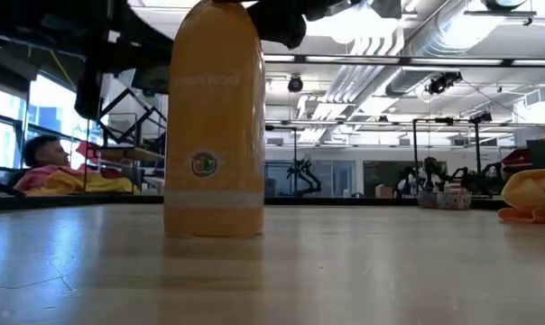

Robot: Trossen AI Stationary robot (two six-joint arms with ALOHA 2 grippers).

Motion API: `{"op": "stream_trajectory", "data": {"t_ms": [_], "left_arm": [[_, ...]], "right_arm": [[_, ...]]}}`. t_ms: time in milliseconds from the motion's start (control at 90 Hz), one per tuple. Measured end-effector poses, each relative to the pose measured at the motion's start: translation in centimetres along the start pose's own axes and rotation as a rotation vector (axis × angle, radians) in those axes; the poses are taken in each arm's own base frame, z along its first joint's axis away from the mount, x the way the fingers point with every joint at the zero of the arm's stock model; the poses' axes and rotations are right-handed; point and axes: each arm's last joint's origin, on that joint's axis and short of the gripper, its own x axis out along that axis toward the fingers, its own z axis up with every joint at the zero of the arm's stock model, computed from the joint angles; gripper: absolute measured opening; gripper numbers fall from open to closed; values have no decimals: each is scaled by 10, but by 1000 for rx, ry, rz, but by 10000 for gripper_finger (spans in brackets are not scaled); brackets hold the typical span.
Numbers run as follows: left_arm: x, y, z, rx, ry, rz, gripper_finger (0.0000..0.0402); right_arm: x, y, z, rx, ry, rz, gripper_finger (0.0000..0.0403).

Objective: Apply microfiber cloth
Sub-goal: Wipe tablet with a microfiber cloth

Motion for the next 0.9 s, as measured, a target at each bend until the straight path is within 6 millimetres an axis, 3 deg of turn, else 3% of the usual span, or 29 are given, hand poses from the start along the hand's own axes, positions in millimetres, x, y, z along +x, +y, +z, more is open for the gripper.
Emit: {"op": "stream_trajectory", "data": {"t_ms": [178,289,400,589,900], "left_arm": [[-3,-3,-1,-23,27,-4,9],[-3,-3,-1,-65,19,-4,9],[-2,-3,0,-78,9,-4,9],[-1,-2,1,-52,-73,-3,9],[0,-2,0,-18,-58,-4,9]], "right_arm": [[-8,-14,26,93,32,20,294],[-11,-18,29,65,130,27,306],[-12,-20,35,-11,112,71,320],[5,-32,23,-90,64,157,335],[21,-39,21,-169,-68,275,323]]}}
